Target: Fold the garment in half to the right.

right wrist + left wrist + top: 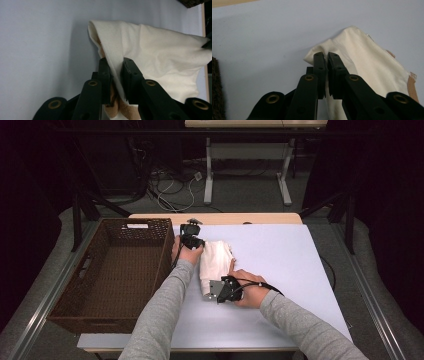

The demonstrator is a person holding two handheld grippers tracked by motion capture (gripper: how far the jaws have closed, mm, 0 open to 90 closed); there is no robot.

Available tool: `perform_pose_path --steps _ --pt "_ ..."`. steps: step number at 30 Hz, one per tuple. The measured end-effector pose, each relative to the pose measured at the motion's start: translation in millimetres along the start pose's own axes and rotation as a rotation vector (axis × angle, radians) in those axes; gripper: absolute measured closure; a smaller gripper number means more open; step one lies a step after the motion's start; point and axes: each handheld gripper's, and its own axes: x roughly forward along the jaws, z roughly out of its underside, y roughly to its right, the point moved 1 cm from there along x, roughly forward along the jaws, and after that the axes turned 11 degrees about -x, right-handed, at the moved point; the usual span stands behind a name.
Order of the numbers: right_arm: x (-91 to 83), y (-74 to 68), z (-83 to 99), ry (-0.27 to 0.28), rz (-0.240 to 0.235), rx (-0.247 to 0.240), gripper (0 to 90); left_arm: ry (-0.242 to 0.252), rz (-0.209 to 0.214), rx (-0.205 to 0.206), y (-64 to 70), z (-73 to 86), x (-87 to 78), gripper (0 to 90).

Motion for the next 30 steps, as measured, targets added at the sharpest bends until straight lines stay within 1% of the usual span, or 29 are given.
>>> perform_pose_path --steps 2,7,8,11,12,14,15,17,19,20,21,22,23,24,25,27,30 --pt "-2.0 -0.5 -0.6 0.004 0.019 -0.012 78.1 0.001 0.002 0.007 0.3 -0.2 -0.5 85.7" --pt "-9.0 -3.1 -4.2 -0.010 0.078 -0.039 78.1 0.003 0.002 0.005 1.4 -0.1 -1.7 85.7" --pt "-10.5 -3.6 -4.7 -0.019 0.085 -0.043 78.2 0.005 0.004 0.007 3.1 0.0 -3.0 85.7" --pt "-13.1 -5.1 -5.6 -0.015 0.101 -0.051 78.2 0.011 0.007 0.020 7.0 0.0 -6.7 85.7" --pt "-14.6 -5.3 -5.7 -0.022 0.106 -0.058 78.2 0.011 0.007 0.020 7.0 0.0 -6.7 85.7" --pt "-17.4 -5.2 -6.0 -0.019 0.125 -0.071 78.2 0.032 0.014 0.027 12.3 0.0 -11.4 85.7" --pt "-19.4 -5.3 -6.4 -0.016 0.133 -0.073 78.2 0.032 0.014 0.027 12.3 0.0 -11.4 85.7" --pt "-24.4 -5.1 -7.2 -0.014 0.143 -0.070 78.2 0.047 0.028 0.036 17.5 0.2 -17.3 85.7" --pt "-28.8 -3.6 -7.4 -0.005 0.153 -0.081 78.2 0.061 0.044 0.040 21.1 0.6 -21.7 85.7" --pt "-31.6 -3.0 -7.0 0.003 0.161 -0.079 78.2 0.068 0.049 0.043 23.0 1.0 -24.0 85.8" --pt "-33.9 -2.6 -6.9 0.007 0.170 -0.077 78.2 0.066 0.055 0.043 24.7 1.5 -25.9 85.8" --pt "-35.9 -2.4 -6.7 0.008 0.174 -0.075 78.2 0.071 0.060 0.053 27.4 2.1 -28.8 85.8" --pt "-35.9 -2.4 -6.7 0.008 0.174 -0.075 78.2 0.071 0.060 0.053 27.4 2.1 -28.8 85.8" --pt "-41.6 -1.9 -6.1 0.013 0.183 -0.070 78.2 0.070 0.077 0.064 32.4 3.9 -33.3 85.8" --pt "-44.3 -2.0 -5.9 0.011 0.188 -0.066 78.2 0.071 0.082 0.069 35.9 5.2 -35.2 85.8" --pt "-48.8 -1.8 -5.2 0.016 0.196 -0.065 78.3 0.071 0.090 0.097 42.9 8.1 -39.8 85.9" --pt "-56.8 -1.2 -2.5 0.026 0.213 -0.058 78.2 0.073 0.102 0.123 52.4 12.1 -45.9 85.9"
